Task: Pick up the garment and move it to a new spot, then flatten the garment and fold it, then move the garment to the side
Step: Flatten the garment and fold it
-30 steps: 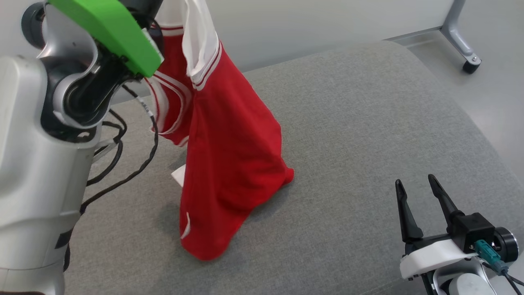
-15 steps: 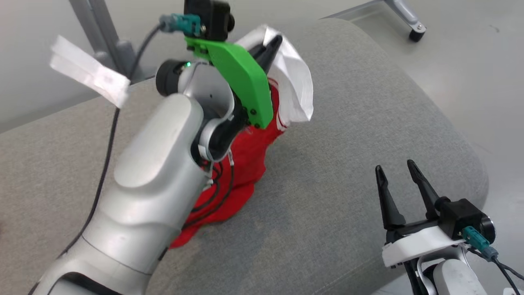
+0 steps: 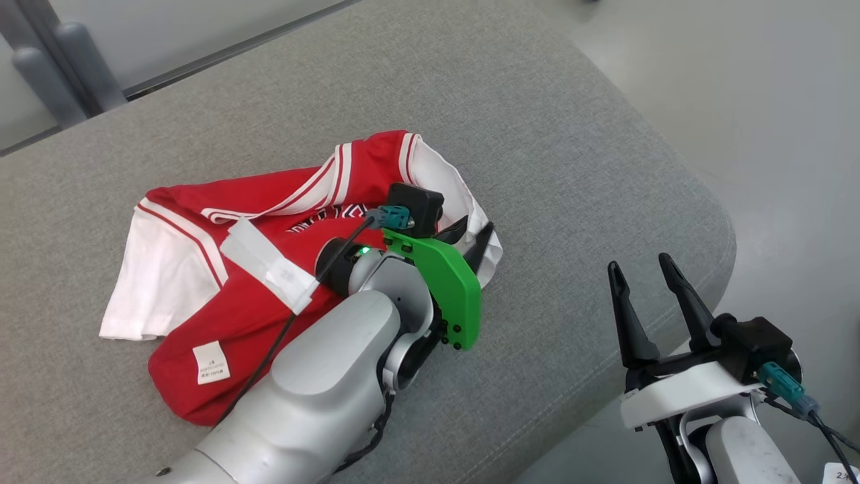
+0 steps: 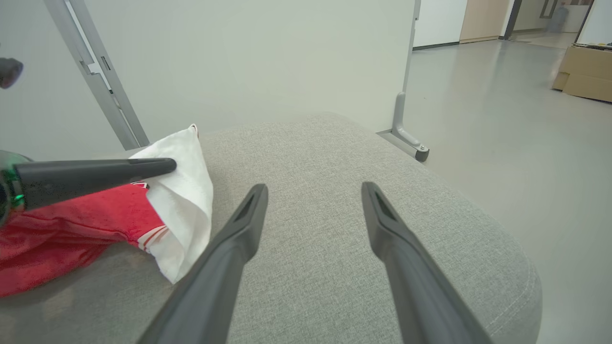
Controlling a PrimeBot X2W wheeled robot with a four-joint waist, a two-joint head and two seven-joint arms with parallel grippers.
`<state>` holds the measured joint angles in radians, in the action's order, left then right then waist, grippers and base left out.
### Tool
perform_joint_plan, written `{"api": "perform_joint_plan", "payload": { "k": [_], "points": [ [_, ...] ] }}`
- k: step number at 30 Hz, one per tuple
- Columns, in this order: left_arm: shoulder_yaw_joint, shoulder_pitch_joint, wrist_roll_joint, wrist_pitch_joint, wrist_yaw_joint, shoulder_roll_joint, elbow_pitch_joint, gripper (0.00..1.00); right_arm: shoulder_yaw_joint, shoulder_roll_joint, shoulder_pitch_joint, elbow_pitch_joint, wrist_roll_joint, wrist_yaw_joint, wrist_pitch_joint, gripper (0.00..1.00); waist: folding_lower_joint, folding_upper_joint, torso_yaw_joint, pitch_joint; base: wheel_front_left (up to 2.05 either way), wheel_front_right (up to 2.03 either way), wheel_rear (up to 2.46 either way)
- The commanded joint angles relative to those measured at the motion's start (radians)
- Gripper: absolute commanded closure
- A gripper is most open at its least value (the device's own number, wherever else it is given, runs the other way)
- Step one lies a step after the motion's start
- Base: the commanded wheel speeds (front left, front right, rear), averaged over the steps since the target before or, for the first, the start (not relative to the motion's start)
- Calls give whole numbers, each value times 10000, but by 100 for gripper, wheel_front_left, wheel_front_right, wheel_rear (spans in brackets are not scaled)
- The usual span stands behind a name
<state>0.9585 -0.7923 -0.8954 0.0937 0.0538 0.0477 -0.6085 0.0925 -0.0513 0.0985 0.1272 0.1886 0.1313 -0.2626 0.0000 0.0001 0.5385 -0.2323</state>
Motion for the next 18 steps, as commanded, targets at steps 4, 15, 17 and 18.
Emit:
{"api": "perform_joint_plan", "payload": {
  "k": [4, 15, 17, 18],
  "points": [
    [618, -48, -658, -486, 5, 46, 668, 0, -154, 7, 25, 42, -40, -10, -35, 0, 0, -1, 17, -186, 0, 0, 0],
    [724, 234, -653, -2308, 717, 710, 1536, 0, -474, 0, -305, 94, -544, -10, -35, 0, 0, -1, -1321, 494, 0, 0, 0],
    [647, 538, -652, -2476, 844, 1146, 1687, 0, -583, -3, -413, 98, -622, -10, -35, 0, 0, -1, -1578, 639, 0, 0, 0],
    [634, 738, -763, -2440, 844, 1351, 1763, 0, -644, -8, -478, 84, -654, -10, -35, 0, 0, -1, -1725, 700, 0, 0, 0]
  ]
}}
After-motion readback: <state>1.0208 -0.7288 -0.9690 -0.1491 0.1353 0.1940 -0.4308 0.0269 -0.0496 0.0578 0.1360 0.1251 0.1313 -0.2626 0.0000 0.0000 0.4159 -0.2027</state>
